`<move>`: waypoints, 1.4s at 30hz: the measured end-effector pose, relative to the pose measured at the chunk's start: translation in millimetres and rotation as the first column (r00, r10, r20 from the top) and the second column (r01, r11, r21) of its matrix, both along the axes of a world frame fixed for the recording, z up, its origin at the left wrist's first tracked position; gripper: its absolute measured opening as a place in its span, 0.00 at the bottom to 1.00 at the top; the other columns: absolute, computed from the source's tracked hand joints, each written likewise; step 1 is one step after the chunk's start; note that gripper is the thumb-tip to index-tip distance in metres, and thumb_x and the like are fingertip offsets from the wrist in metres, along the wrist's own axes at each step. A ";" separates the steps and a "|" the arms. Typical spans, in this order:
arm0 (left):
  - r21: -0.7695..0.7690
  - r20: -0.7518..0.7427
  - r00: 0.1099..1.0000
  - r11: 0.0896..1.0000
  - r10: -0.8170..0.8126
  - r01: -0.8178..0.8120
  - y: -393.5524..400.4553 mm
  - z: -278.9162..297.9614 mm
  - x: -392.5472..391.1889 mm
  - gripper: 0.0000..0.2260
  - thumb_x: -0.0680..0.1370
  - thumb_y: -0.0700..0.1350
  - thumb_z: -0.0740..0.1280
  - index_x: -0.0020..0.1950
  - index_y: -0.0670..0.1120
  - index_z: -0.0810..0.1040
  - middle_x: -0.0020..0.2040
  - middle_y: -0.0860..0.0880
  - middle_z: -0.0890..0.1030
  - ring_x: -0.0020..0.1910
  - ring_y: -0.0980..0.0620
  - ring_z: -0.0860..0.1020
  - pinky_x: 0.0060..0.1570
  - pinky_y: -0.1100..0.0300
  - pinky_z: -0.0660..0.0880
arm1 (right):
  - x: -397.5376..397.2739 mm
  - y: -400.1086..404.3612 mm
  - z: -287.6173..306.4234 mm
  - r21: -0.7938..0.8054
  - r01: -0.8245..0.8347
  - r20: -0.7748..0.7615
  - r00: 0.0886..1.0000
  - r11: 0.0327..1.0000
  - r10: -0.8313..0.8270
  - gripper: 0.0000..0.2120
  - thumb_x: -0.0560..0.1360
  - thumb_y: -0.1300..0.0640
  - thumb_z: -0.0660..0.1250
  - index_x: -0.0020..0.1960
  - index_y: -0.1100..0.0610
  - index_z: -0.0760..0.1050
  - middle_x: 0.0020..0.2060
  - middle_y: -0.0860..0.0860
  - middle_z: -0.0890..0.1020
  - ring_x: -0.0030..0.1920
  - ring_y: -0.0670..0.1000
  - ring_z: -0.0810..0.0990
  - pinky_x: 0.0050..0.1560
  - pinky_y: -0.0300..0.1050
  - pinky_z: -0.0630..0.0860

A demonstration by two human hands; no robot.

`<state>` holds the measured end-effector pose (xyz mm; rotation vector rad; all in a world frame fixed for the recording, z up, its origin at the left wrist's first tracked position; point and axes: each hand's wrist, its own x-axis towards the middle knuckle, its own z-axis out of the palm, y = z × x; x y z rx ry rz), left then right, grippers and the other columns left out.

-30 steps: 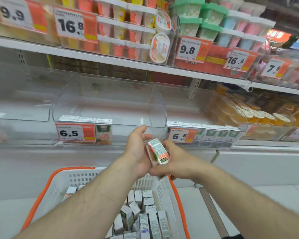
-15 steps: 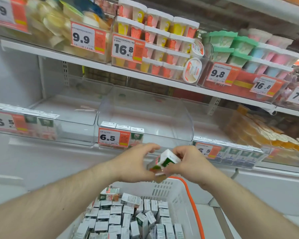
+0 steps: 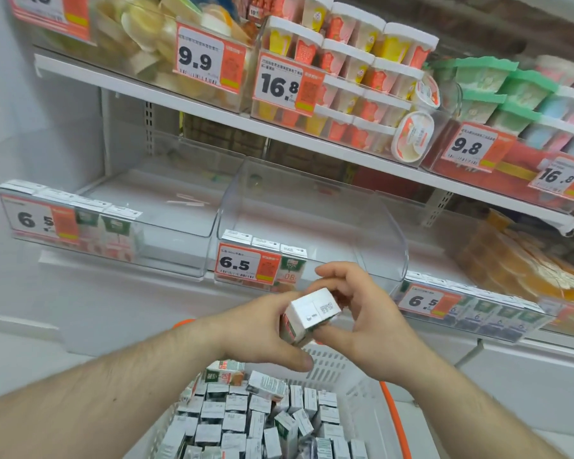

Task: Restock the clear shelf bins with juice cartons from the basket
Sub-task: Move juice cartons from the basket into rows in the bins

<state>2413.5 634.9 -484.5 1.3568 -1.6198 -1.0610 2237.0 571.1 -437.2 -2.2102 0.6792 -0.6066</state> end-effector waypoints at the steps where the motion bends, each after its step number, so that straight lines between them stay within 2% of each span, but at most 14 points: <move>1: 0.025 -0.022 0.999 0.999 -0.025 0.025 -0.5 0.0 4.2 0.29 0.65 0.45 0.78 0.64 0.55 0.74 0.56 0.55 0.81 0.55 0.57 0.79 0.56 0.56 0.77 | 0.9 -2.1 -0.4 0.021 -0.022 0.000 1.000 1.000 0.022 0.29 0.68 0.63 0.75 0.63 0.45 0.68 0.52 0.43 0.83 0.52 0.47 0.79 0.56 0.45 0.76; 3: 0.025 -0.061 0.998 1.000 -0.002 0.003 -2.4 0.9 8.6 0.27 0.67 0.40 0.79 0.63 0.52 0.75 0.54 0.52 0.81 0.50 0.60 0.79 0.50 0.62 0.77 | 3.5 -6.9 -1.5 0.004 -0.032 -0.009 0.999 0.999 0.032 0.30 0.69 0.66 0.73 0.64 0.43 0.68 0.56 0.40 0.81 0.56 0.48 0.79 0.58 0.45 0.75; 6: -0.080 -0.134 0.957 0.959 0.259 -0.271 -12.2 -2.7 3.8 0.26 0.66 0.37 0.80 0.59 0.48 0.74 0.51 0.49 0.81 0.45 0.63 0.79 0.45 0.65 0.77 | 11.1 -10.5 -9.8 -0.020 0.123 0.070 0.990 0.992 -0.121 0.34 0.66 0.68 0.68 0.62 0.37 0.69 0.58 0.40 0.77 0.55 0.47 0.77 0.53 0.40 0.75; 9: -0.177 -0.228 0.825 0.811 0.517 -0.558 -24.4 -11.5 -1.7 0.26 0.63 0.43 0.82 0.53 0.52 0.72 0.50 0.50 0.79 0.47 0.57 0.80 0.46 0.59 0.78 | 20.3 -6.8 -20.9 0.151 0.239 0.226 0.936 0.959 -0.269 0.30 0.58 0.56 0.68 0.60 0.42 0.71 0.55 0.43 0.78 0.48 0.45 0.77 0.50 0.44 0.74; 12: -0.231 -0.230 0.752 0.715 0.618 -0.659 -33.5 -12.7 -3.7 0.26 0.61 0.47 0.82 0.51 0.54 0.69 0.53 0.50 0.75 0.49 0.53 0.78 0.47 0.54 0.77 | 31.0 4.8 -24.0 0.104 0.264 0.176 0.944 0.959 -0.279 0.33 0.58 0.47 0.73 0.62 0.41 0.68 0.56 0.40 0.78 0.51 0.40 0.77 0.50 0.34 0.72; 16: -0.277 -0.263 0.741 0.687 0.618 -0.672 -35.8 -10.5 -10.9 0.21 0.63 0.44 0.77 0.47 0.56 0.68 0.52 0.56 0.67 0.49 0.62 0.74 0.51 0.64 0.74 | 47.3 7.7 -21.1 0.025 0.322 0.087 0.942 0.946 -0.323 0.33 0.65 0.50 0.79 0.62 0.37 0.63 0.54 0.33 0.76 0.55 0.32 0.74 0.51 0.25 0.70; 18: -0.311 -0.181 0.749 0.685 0.638 -0.659 -33.6 -7.9 -14.6 0.15 0.66 0.45 0.69 0.48 0.53 0.68 0.51 0.56 0.65 0.46 0.68 0.69 0.48 0.74 0.67 | 52.5 4.8 -17.4 -0.124 0.324 0.060 0.946 0.938 -0.319 0.19 0.69 0.48 0.75 0.56 0.41 0.71 0.48 0.37 0.80 0.50 0.39 0.78 0.49 0.37 0.75; 20: -0.283 -0.181 0.736 0.682 0.652 -0.674 -34.4 -6.4 -14.7 0.17 0.67 0.45 0.70 0.51 0.51 0.68 0.51 0.58 0.64 0.46 0.65 0.71 0.46 0.73 0.69 | 53.5 -2.4 -6.7 -0.283 0.343 0.047 0.938 0.896 -0.344 0.13 0.72 0.46 0.73 0.55 0.46 0.76 0.44 0.43 0.82 0.45 0.46 0.79 0.47 0.48 0.77; 22: -0.202 -0.202 0.721 0.692 0.663 -0.693 -37.5 -7.6 -12.0 0.20 0.68 0.42 0.74 0.51 0.52 0.66 0.53 0.56 0.66 0.45 0.58 0.76 0.43 0.71 0.73 | 48.7 -23.0 11.0 -0.325 0.389 0.096 0.920 0.862 -0.379 0.15 0.72 0.46 0.75 0.56 0.48 0.77 0.45 0.44 0.82 0.45 0.47 0.80 0.46 0.44 0.76; 24: -0.039 -0.226 0.713 0.726 0.664 -0.687 -39.7 -10.8 -8.6 0.18 0.70 0.41 0.75 0.50 0.51 0.68 0.53 0.52 0.71 0.44 0.55 0.77 0.35 0.73 0.71 | 43.8 -52.1 33.5 -0.268 0.419 0.073 0.906 0.867 -0.416 0.15 0.72 0.51 0.76 0.57 0.48 0.76 0.46 0.44 0.81 0.43 0.44 0.78 0.41 0.32 0.72; 26: 0.131 -0.267 0.722 0.766 0.638 -0.629 -41.2 -16.0 -7.2 0.14 0.72 0.39 0.73 0.51 0.49 0.69 0.50 0.51 0.75 0.42 0.56 0.75 0.30 0.72 0.69 | 42.6 -88.0 44.1 -0.242 0.419 -0.120 0.882 0.875 -0.455 0.14 0.73 0.57 0.73 0.56 0.48 0.75 0.47 0.46 0.80 0.42 0.43 0.76 0.34 0.30 0.70; 32: 0.291 -0.328 0.730 0.799 0.600 -0.526 -53.0 -21.0 -4.3 0.18 0.74 0.37 0.70 0.60 0.48 0.69 0.57 0.48 0.74 0.48 0.55 0.73 0.39 0.64 0.70 | 54.8 -143.5 23.2 0.043 0.329 -0.567 0.786 0.943 -0.249 0.11 0.75 0.64 0.67 0.55 0.52 0.77 0.47 0.57 0.84 0.42 0.56 0.82 0.44 0.53 0.81; 38: 0.303 -0.304 0.717 0.777 0.627 -0.551 -60.7 -26.5 -2.1 0.17 0.72 0.37 0.71 0.55 0.48 0.69 0.57 0.45 0.74 0.56 0.47 0.74 0.46 0.62 0.70 | 76.9 -141.4 17.9 0.199 0.277 -0.654 0.752 0.940 -0.083 0.17 0.71 0.68 0.59 0.52 0.56 0.82 0.45 0.57 0.86 0.45 0.58 0.86 0.50 0.53 0.83; 42: 0.307 -0.310 0.712 0.776 0.629 -0.551 -63.4 -26.9 0.7 0.17 0.73 0.37 0.71 0.55 0.49 0.68 0.53 0.48 0.73 0.49 0.52 0.73 0.43 0.59 0.70 | 82.7 -143.7 16.2 0.230 0.274 -0.636 0.769 0.934 -0.069 0.16 0.73 0.66 0.58 0.50 0.58 0.84 0.44 0.58 0.86 0.45 0.59 0.86 0.53 0.56 0.82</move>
